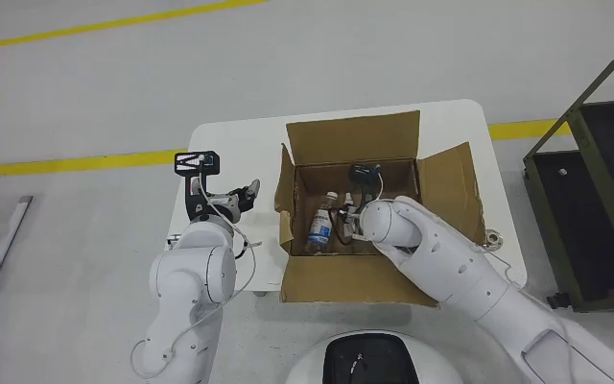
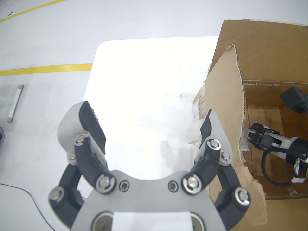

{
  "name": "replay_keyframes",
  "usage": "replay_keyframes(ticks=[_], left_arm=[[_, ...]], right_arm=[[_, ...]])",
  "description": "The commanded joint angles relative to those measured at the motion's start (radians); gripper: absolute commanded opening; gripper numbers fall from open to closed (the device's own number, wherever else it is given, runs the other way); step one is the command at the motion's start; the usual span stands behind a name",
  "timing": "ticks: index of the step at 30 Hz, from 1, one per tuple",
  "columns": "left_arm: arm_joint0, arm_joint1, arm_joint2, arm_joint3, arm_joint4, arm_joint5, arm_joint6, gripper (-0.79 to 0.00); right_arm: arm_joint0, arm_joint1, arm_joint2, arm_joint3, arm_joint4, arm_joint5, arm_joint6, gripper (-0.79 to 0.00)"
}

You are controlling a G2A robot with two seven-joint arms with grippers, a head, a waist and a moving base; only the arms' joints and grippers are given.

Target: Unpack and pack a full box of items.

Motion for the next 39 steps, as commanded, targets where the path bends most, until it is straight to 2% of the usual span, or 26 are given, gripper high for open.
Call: replay_keyframes(ticks=[1, 7, 12, 14, 15, 17, 20, 23, 29, 33, 39], left_arm=[[0.000, 0.000, 0.000, 0.000, 0.000, 0.000, 0.000, 0.000], [0.000, 0.000, 0.000, 0.000, 0.000, 0.000, 0.000, 0.000], [0.000, 0.000, 0.000, 0.000, 0.000, 0.000, 0.000, 0.000], [0.000, 0.000, 0.000, 0.000, 0.000, 0.000, 0.000, 0.000], [0.000, 0.000, 0.000, 0.000, 0.000, 0.000, 0.000, 0.000], [0.000, 0.000, 0.000, 0.000, 0.000, 0.000, 0.000, 0.000], [0.000, 0.000, 0.000, 0.000, 0.000, 0.000, 0.000, 0.000], [0.000, 0.000, 0.000, 0.000, 0.000, 0.000, 0.000, 0.000], [0.000, 0.000, 0.000, 0.000, 0.000, 0.000, 0.000, 0.000], [0.000, 0.000, 0.000, 0.000, 0.000, 0.000, 0.000, 0.000], [0.000, 0.000, 0.000, 0.000, 0.000, 0.000, 0.000, 0.000]], right_arm=[[-0.003, -0.001, 0.006, -0.008, -0.001, 0.001, -0.001, -0.372], [-0.062, 0.025, 0.070, -0.146, -0.063, 0.002, -0.012, -0.413], [-0.196, 0.080, 0.193, -0.393, -0.193, 0.014, 0.014, -0.508], [-0.264, 0.103, 0.262, -0.500, -0.226, -0.012, 0.029, -0.622], [-0.299, 0.113, 0.300, -0.553, -0.241, -0.035, 0.031, -0.720], [-0.370, 0.132, 0.380, -0.654, -0.273, -0.080, 0.026, -0.785], [-0.478, 0.157, 0.490, -0.787, -0.336, -0.180, 0.005, -0.785], [-0.573, 0.174, 0.594, -0.883, -0.377, -0.226, 0.003, -0.785], [-0.741, 0.195, 0.783, -1.019, -0.503, -0.197, 0.024, -0.785], [-0.836, 0.208, 0.876, -1.072, -0.644, -0.197, 0.116, -0.785], [-0.937, 0.230, 0.922, -1.080, -0.972, -0.330, 0.321, -0.785]])
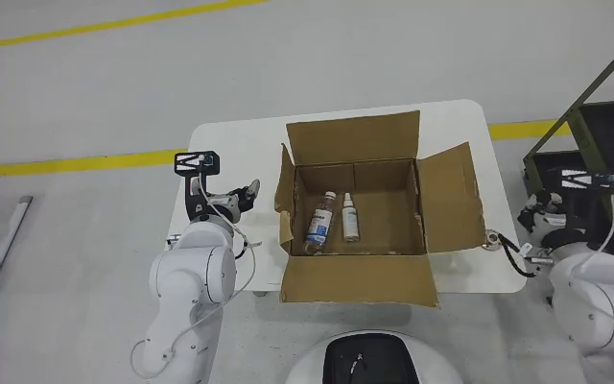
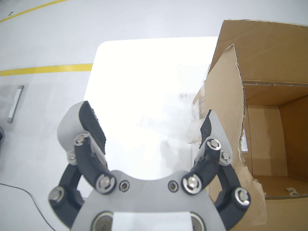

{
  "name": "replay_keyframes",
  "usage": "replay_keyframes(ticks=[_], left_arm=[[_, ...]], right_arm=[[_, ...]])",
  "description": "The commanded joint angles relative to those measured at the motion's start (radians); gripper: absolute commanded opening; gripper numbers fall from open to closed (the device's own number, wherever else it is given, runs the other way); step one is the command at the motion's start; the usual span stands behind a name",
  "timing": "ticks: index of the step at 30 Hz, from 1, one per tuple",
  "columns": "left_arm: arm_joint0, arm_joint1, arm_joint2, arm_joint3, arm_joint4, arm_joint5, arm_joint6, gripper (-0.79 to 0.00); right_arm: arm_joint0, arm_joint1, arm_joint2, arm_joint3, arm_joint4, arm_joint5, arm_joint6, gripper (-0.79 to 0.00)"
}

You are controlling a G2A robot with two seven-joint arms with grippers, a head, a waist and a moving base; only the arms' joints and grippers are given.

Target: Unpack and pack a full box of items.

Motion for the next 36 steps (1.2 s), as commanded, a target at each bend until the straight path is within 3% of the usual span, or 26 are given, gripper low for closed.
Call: replay_keyframes(ticks=[1, 6, 16, 19, 26, 33, 36], left_arm=[[0.000, 0.000, 0.000, 0.000, 0.000, 0.000, 0.000, 0.000], [0.000, 0.000, 0.000, 0.000, 0.000, 0.000, 0.000, 0.000], [0.000, 0.000, 0.000, 0.000, 0.000, 0.000, 0.000, 0.000], [0.000, 0.000, 0.000, 0.000, 0.000, 0.000, 0.000, 0.000], [0.000, 0.000, 0.000, 0.000, 0.000, 0.000, 0.000, 0.000], [0.000, 0.000, 0.000, 0.000, 0.000, 0.000, 0.000, 0.000], [0.000, 0.000, 0.000, 0.000, 0.000, 0.000, 0.000, 0.000]], right_arm=[[-0.020, 0.004, -0.007, 0.009, -0.107, -0.046, 0.078, -0.785], [-0.014, 0.005, -0.048, 0.070, -0.195, -0.109, 0.191, -0.785], [-0.014, 0.005, -0.048, 0.070, -0.195, -0.109, 0.191, -0.785], [-0.003, 0.001, -0.052, 0.111, -0.132, -0.124, 0.162, -0.785], [0.132, 0.002, -0.005, 0.224, -0.045, -0.160, 0.321, -0.785], [0.289, 0.011, -0.036, 0.373, -0.054, -0.286, 0.501, -0.785], [0.340, 0.011, -0.055, 0.432, -0.043, -0.314, 0.522, -0.702]])
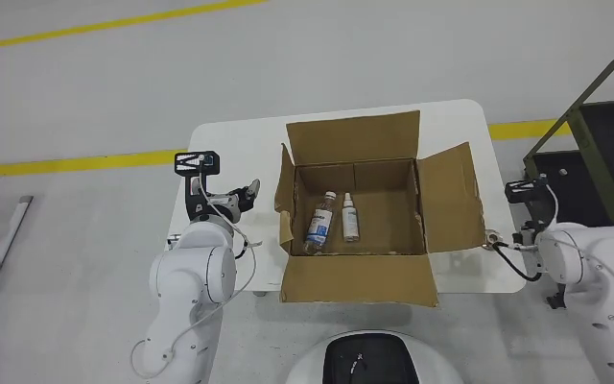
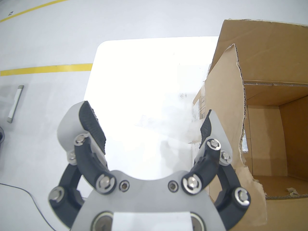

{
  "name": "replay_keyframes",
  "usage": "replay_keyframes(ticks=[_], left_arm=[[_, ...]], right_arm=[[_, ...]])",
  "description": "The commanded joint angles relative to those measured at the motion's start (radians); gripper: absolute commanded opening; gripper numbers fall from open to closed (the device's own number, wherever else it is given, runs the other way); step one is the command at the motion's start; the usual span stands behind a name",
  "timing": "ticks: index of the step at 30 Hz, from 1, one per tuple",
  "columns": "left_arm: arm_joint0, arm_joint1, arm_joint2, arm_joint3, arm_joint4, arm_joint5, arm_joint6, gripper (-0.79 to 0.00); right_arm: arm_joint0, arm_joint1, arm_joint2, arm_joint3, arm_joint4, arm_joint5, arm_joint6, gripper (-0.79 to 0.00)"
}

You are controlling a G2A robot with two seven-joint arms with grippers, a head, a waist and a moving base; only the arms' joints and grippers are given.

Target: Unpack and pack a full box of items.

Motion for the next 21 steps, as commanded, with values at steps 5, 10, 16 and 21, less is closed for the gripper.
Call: replay_keyframes(ticks=[5, 10, 16, 21], left_arm=[[0.000, 0.000, 0.000, 0.000, 0.000, 0.000, 0.000, 0.000], [0.000, 0.000, 0.000, 0.000, 0.000, 0.000, 0.000, 0.000], [0.000, 0.000, 0.000, 0.000, 0.000, 0.000, 0.000, 0.000], [0.000, 0.000, 0.000, 0.000, 0.000, 0.000, 0.000, 0.000]], right_arm=[[0.061, -0.003, -0.034, 0.084, 0.045, -0.022, 0.019, -0.650], [0.086, -0.004, -0.058, 0.140, 0.058, -0.031, 0.014, -0.536], [0.099, -0.006, -0.087, 0.190, 0.065, -0.029, -0.015, -0.493], [0.111, -0.008, -0.110, 0.224, 0.060, -0.022, -0.030, -0.480]])
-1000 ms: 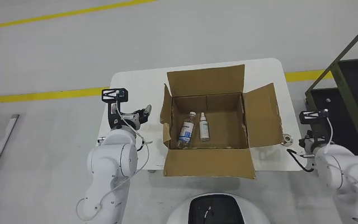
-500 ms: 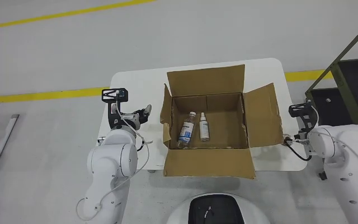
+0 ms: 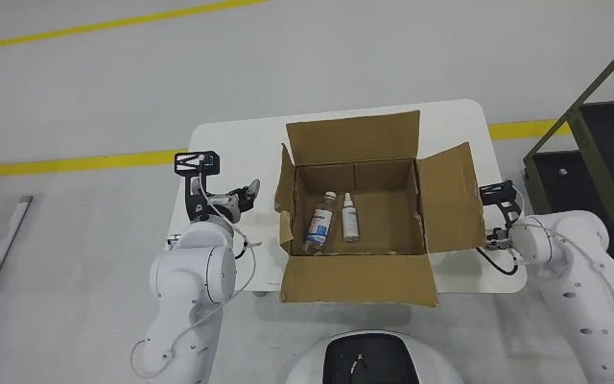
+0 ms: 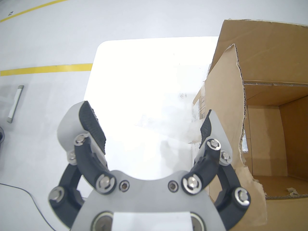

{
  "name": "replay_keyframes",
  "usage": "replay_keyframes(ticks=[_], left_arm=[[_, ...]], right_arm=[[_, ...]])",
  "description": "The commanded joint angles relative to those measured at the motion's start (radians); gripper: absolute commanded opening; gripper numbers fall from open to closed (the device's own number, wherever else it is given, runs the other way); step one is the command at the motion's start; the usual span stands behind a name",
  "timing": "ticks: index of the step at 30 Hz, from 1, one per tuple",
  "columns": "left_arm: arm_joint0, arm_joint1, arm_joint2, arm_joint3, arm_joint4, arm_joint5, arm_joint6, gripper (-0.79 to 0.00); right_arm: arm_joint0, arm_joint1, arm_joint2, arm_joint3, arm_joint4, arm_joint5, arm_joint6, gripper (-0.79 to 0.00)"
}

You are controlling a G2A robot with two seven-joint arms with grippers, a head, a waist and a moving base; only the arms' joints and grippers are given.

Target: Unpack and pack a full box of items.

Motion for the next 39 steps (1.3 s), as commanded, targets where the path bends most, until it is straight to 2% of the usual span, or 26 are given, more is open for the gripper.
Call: replay_keyframes(ticks=[1, 16, 31, 39], left_arm=[[0.000, 0.000, 0.000, 0.000, 0.000, 0.000, 0.000, 0.000], [0.000, 0.000, 0.000, 0.000, 0.000, 0.000, 0.000, 0.000], [0.000, 0.000, 0.000, 0.000, 0.000, 0.000, 0.000, 0.000], [0.000, 0.000, 0.000, 0.000, 0.000, 0.000, 0.000, 0.000]], right_arm=[[0.005, 0.000, -0.004, 0.015, -0.002, 0.003, -0.005, -0.477], [0.041, -0.003, -0.039, 0.091, -0.002, 0.004, -0.020, -0.486], [0.002, 0.004, -0.005, -0.016, 0.070, -0.025, 0.010, -0.456], [0.010, 0.004, -0.021, 0.020, 0.084, -0.026, -0.004, -0.459]])
